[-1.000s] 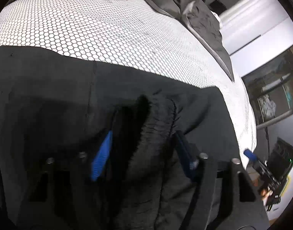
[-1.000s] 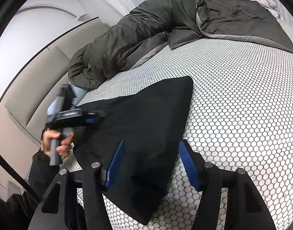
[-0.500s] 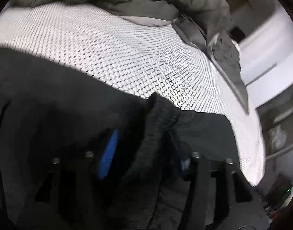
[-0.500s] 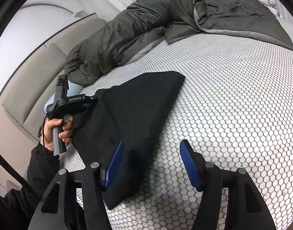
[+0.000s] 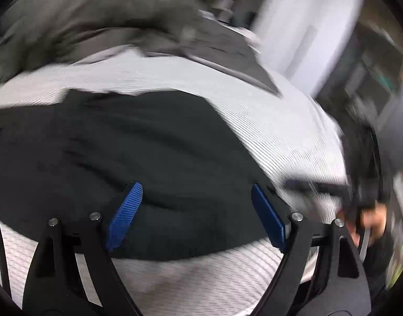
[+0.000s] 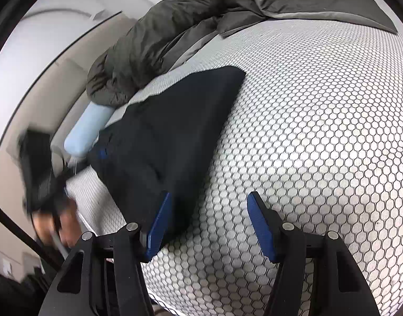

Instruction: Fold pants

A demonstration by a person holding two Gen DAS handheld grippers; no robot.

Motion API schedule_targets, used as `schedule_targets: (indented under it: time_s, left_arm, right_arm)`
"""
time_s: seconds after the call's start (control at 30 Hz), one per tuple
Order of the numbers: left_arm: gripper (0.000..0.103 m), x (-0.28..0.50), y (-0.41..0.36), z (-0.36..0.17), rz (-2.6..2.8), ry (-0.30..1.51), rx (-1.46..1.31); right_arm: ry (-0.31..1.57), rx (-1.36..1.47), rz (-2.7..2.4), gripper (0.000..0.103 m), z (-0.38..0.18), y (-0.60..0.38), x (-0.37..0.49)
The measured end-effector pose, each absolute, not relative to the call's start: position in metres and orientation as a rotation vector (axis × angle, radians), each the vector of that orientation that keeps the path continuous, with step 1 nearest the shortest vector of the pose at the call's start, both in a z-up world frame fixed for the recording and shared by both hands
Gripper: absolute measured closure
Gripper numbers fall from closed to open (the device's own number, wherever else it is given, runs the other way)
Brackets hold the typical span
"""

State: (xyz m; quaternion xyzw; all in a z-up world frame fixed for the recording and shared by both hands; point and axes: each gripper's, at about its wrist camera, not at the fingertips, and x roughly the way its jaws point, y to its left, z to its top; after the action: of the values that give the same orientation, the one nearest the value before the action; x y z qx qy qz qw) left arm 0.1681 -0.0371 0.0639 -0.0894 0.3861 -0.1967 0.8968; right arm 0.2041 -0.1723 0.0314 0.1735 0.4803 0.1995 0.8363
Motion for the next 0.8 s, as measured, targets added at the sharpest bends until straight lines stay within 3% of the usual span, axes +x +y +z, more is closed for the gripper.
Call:
schedule_targets:
  time_s: [0.2, 0.23, 0.27, 0.3, 0.33, 0.47, 0.53, 0.6, 0.8]
  left_arm:
    - [0.021, 0.132, -0.134, 0.051, -0.522, 0.737, -0.003]
    - [0.028, 0.126, -0.144, 0.045, -0.516, 0.727, 0.012]
    - [0.04, 0.125, -0.152, 0.043, -0.516, 0.713, 0.025]
    - [0.074, 0.123, -0.157, 0.04, -0.517, 0.713, 0.036]
    - [0.099, 0.125, -0.164, 0.034, -0.517, 0.741, 0.046]
    - [0.102, 0.124, -0.164, 0.019, -0.523, 0.768, 0.003]
    - [0.103, 0.122, -0.16, 0.014, -0.535, 0.766, 0.013]
    - [0.103, 0.12, -0.151, 0.008, -0.546, 0.774, 0.019]
    - [0.103, 0.122, -0.129, 0.002, -0.554, 0.799, -0.006]
  right_arm:
    - [1.014, 0.382, 0.427, 0.041, 0.032, -0.175, 0.2]
    - [1.016, 0.393, 0.424, 0.041, 0.031, -0.177, 0.201]
    - [1.018, 0.405, 0.425, 0.041, 0.031, -0.182, 0.197]
    - [1.02, 0.416, 0.427, 0.041, 0.029, -0.186, 0.197]
    - [1.021, 0.435, 0.433, 0.041, 0.029, -0.189, 0.199]
    - [1.05, 0.521, 0.468, 0.043, 0.019, -0.185, 0.222]
    - [1.082, 0.521, 0.469, 0.056, 0.013, -0.176, 0.233]
    - [1.095, 0.523, 0.475, 0.089, 0.008, -0.171, 0.244]
    - [0.994, 0.551, 0.416, 0.093, 0.013, -0.173, 0.269]
